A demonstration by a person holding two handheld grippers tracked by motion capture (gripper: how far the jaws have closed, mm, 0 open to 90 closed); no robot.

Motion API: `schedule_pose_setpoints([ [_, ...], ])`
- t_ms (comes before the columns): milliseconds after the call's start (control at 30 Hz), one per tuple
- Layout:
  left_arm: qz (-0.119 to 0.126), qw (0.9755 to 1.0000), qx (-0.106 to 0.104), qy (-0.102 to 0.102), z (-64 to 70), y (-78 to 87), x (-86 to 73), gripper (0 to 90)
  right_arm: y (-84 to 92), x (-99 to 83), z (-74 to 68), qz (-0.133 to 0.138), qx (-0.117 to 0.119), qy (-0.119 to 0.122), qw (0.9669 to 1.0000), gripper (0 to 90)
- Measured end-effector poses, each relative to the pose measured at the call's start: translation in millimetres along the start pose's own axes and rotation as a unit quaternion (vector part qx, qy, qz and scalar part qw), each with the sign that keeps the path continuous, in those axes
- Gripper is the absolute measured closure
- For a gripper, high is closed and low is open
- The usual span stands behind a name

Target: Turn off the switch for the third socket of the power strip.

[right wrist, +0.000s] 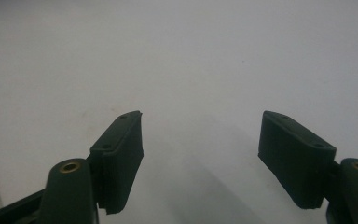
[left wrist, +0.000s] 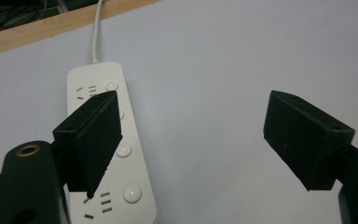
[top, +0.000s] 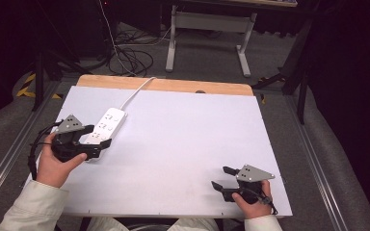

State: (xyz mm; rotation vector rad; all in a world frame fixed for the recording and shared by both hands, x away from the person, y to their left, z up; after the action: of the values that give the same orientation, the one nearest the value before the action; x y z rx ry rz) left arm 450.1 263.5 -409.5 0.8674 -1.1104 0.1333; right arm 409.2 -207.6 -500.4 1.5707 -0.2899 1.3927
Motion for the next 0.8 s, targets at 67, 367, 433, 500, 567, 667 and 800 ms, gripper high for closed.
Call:
schedule_pose_setpoints([
  [67,0.000,1.0000,-0.003,0.005,-1.1,-2.7,2.0,20.0,0.1,0.0,0.0,0.000,0.000,0.000,1.0000,30.7],
  [367,-0.018,0.9997,0.007,0.013,-9.2,-10.6,1.5,22.8,-0.1,-0.3,0.0,0.000,0.000,0.000,1.0000,30.7],
  [433,-0.021,0.9996,0.010,0.014,-11.1,-11.7,1.3,25.0,0.0,-0.4,0.2,-0.001,0.000,0.000,1.0000,30.7],
  [500,-0.022,0.9994,0.026,0.009,-13.8,-12.3,1.3,26.1,-0.1,-0.5,0.2,-0.001,0.000,0.000,1.0000,30.7],
  [567,-0.026,0.9991,0.034,0.008,-15.9,-12.7,0.9,28.4,-0.2,-0.5,0.1,-0.002,0.000,0.000,1.0000,30.7],
  [667,-0.031,0.9987,0.039,0.009,-18.9,-13.6,0.3,40.8,0.0,-0.6,0.3,-0.001,0.000,0.001,1.0000,30.7],
  [800,-0.030,0.9982,0.048,0.019,-20.5,-14.9,0.0,50.6,0.0,-0.8,0.1,-0.002,0.001,0.000,1.0000,30.6],
])
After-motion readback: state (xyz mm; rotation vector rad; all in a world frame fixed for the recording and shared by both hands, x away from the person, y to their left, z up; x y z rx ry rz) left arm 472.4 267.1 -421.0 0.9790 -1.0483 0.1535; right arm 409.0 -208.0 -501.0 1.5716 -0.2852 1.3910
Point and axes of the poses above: each handheld gripper's, and its own axes: y roughly backward along the jaws, x roughly out of its top, z roughly to its right, the point moved 3 cm from there along -y, roughly forward along the jaws, and after that the axes turned 14 degrees about -x, right-handed, at the moved point
